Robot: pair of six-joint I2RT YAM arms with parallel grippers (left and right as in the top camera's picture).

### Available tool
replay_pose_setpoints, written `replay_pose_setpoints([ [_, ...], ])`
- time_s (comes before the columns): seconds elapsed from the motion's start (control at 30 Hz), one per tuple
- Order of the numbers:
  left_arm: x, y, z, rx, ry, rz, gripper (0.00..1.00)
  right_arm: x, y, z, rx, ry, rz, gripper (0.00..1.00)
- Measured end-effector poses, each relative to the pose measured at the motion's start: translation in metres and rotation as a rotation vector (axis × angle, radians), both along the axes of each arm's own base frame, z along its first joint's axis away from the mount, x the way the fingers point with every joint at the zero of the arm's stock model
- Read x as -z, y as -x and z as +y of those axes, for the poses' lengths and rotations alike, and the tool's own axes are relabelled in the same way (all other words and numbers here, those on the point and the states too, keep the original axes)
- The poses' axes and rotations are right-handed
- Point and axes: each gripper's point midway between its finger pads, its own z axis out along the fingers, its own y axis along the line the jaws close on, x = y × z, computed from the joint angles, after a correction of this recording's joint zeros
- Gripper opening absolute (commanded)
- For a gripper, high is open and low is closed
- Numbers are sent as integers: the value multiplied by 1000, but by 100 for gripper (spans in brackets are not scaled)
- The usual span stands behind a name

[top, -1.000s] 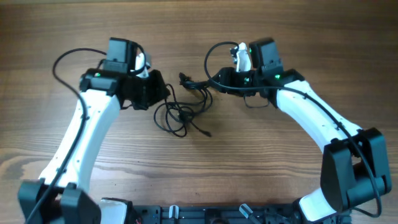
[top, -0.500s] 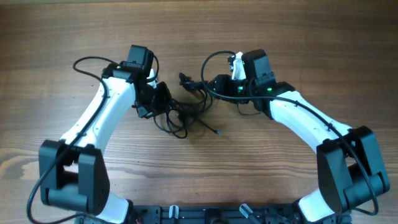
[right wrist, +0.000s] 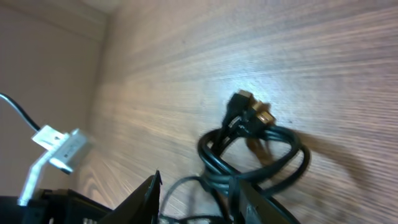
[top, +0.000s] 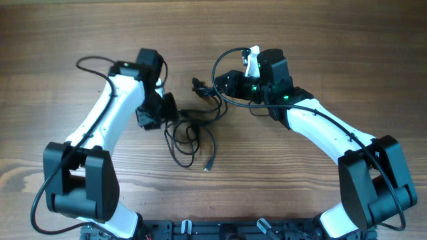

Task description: Untangle cables

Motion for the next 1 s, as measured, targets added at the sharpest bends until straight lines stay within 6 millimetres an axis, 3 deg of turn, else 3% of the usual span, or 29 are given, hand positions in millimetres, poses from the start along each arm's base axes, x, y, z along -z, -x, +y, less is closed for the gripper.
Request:
replay_pose_setpoints([
  [0.1, -22, -26, 0, 6, 13, -94, 31, -2, -1, 1, 17, -22, 17, 38],
  [0.23, -36, -64, -7, -7, 39, -247, 5, -1, 0, 3, 26, -27, 31, 33],
  [0.37, -43, -94, -12, -52, 65, -358, 4, 1, 2, 10, 45, -3, 24, 28],
  [0.5, -37, -104, -14, -74, 74, -372, 4, 3, 4, 15, 62, 20, 14, 24],
  [0.77, -6, -115, -31, -70, 154, -320, 4, 4, 0, 13, 88, 36, 2, 20],
  [1.0, 5, -117, -39, -62, 191, -300, 4, 4, -2, 11, 111, 36, 4, 15],
])
